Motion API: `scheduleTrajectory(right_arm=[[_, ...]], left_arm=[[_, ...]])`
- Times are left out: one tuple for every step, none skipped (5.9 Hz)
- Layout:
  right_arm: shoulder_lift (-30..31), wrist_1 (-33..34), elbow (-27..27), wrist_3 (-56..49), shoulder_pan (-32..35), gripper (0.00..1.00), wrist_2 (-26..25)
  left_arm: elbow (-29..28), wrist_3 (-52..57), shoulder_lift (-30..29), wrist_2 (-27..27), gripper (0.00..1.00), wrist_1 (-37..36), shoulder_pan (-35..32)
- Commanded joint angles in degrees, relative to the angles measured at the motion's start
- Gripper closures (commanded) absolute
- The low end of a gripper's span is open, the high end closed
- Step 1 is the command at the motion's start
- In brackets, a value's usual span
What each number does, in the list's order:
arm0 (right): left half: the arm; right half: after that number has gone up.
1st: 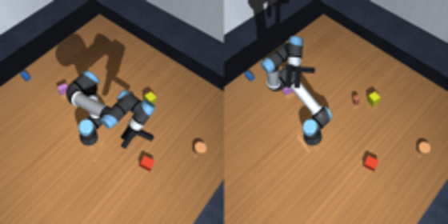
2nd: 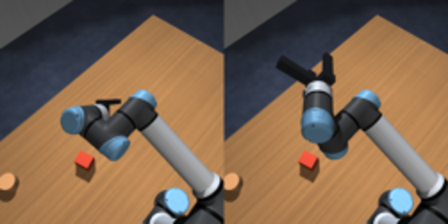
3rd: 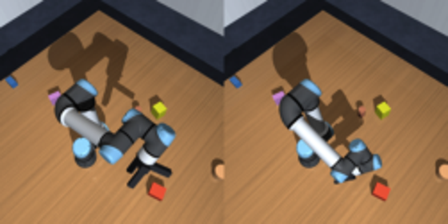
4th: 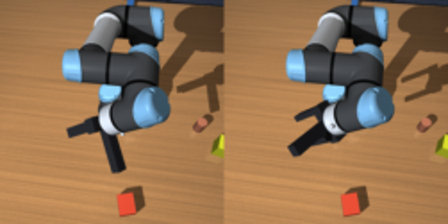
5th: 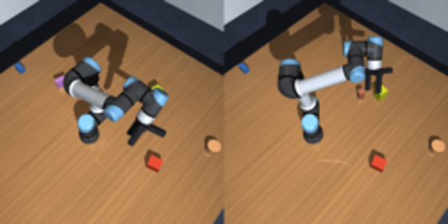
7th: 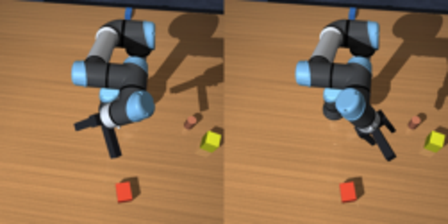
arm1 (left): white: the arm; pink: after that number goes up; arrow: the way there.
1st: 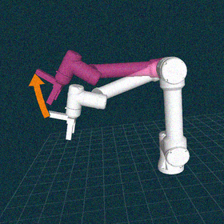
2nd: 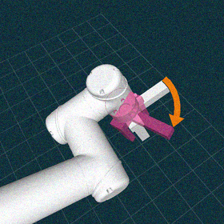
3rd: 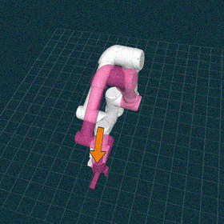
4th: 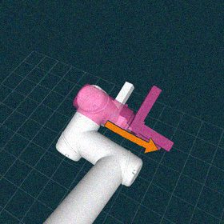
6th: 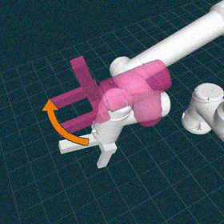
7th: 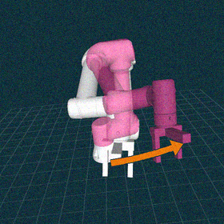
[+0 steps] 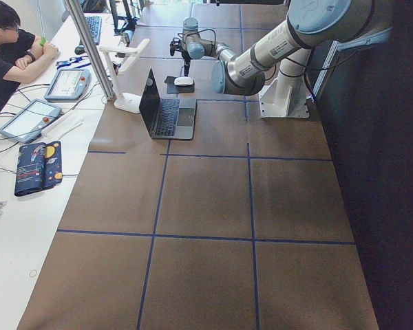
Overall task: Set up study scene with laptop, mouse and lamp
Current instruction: 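Carry the white mouse with the left gripper over the mouse pad, then lower the mouse onto the pad, open the left gripper and withdraw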
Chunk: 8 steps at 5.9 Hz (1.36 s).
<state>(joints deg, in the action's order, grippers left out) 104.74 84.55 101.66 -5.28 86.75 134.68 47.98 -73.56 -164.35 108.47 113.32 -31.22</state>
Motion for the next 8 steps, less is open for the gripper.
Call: scheduleTrajectory(right_arm=[[-0.1,0.0,-0.2,0.0,0.0,0.00,0.0],[-0.2,0.0,-0.3,0.1,0.0,0.00,0.0],[-0.2,0.0,-0.3,0.1,0.0,0.00,0.0],[-0.2,0.0,-0.3,0.1,0.0,0.00,0.0],[-0.2,0.0,-0.3,0.1,0.0,0.00,0.0],[-0.2,0.0,-0.4,0.1,0.0,0.00,0.0],[-0.2,0.0,-0.5,0.0,0.0,0.00,0.0],[-0.2,0.0,-0.5,0.0,0.0,0.00,0.0]], left_arm=[[22.4,1.1,11.7,4.1,0.00,-12.1,-1.0],[36.9,4.8,19.8,4.1,0.00,-21.3,-1.0],[48.6,9.0,28.3,4.1,0.00,-25.2,-1.3],[57.6,14.7,36.6,4.1,0.00,-27.7,-3.0],[62.9,21.5,42.7,4.1,0.00,-28.8,-4.6],[66.2,26.5,48.0,4.2,0.00,-28.9,-6.4],[68.5,32.3,52.9,4.6,0.00,-28.7,-9.0],[69.9,39.1,58.1,9.3,0.00,-28.6,-13.8]])
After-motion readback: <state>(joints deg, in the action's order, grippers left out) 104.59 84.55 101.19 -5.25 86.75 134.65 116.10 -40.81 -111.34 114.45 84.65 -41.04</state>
